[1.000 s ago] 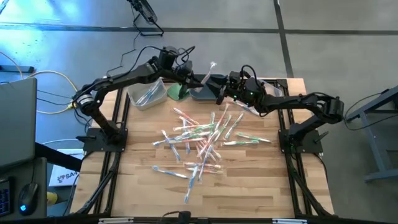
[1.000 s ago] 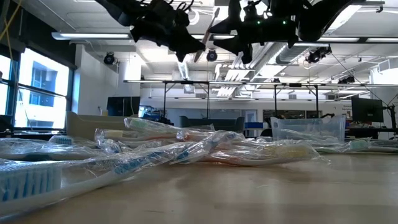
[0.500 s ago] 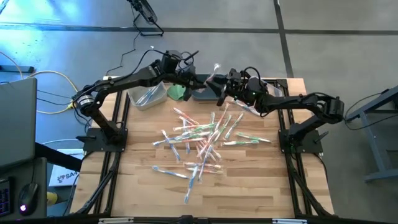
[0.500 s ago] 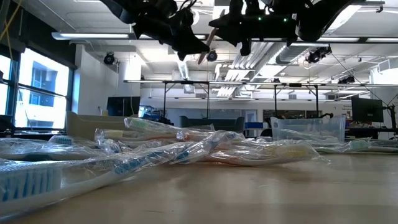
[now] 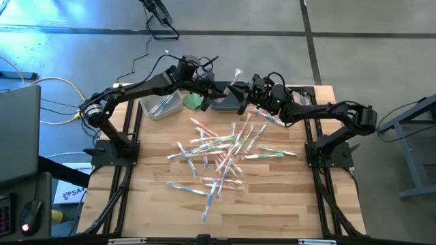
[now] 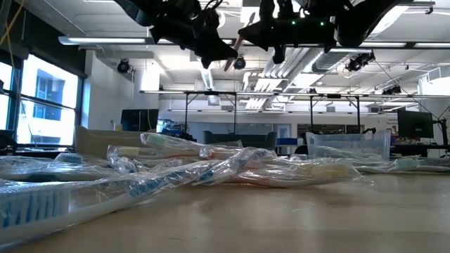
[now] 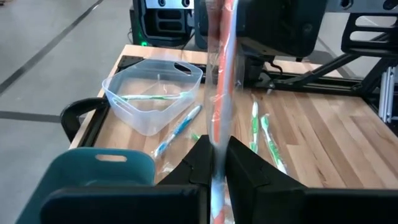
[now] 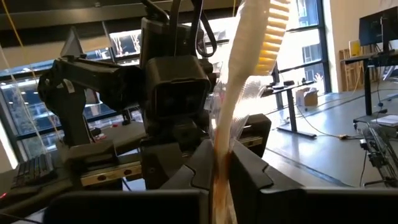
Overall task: Pick & Place Toothbrushes
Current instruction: Put the orange toothbrush into the blue bin
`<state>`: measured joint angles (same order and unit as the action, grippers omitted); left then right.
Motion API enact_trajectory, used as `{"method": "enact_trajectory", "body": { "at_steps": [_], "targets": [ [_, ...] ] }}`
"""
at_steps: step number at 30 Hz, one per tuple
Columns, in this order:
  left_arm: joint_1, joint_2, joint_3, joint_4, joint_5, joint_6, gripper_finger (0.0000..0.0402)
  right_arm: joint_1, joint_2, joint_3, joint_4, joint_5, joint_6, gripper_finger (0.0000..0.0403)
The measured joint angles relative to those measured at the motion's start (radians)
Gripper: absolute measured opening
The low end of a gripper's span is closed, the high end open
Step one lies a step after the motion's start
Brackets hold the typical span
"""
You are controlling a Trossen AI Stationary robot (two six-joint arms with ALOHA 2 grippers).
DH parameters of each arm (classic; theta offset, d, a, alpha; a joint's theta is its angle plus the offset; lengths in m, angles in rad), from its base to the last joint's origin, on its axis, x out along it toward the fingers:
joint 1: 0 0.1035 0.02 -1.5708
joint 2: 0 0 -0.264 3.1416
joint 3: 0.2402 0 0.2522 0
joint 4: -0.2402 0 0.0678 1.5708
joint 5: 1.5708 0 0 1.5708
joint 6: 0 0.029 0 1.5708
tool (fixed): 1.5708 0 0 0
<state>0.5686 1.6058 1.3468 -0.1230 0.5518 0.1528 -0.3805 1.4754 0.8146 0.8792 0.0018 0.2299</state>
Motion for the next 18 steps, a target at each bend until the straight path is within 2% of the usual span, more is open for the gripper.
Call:
{"method": "enact_trajectory", "body": {
  "at_steps": [18],
  "targets": [
    [0.000, 0.000, 0.006, -0.020, -0.073, -0.001, 0.0182, -0.001, 0.000, 0.000, -0.036, 0.022, 0.012, 0.0018]
  ]
}}
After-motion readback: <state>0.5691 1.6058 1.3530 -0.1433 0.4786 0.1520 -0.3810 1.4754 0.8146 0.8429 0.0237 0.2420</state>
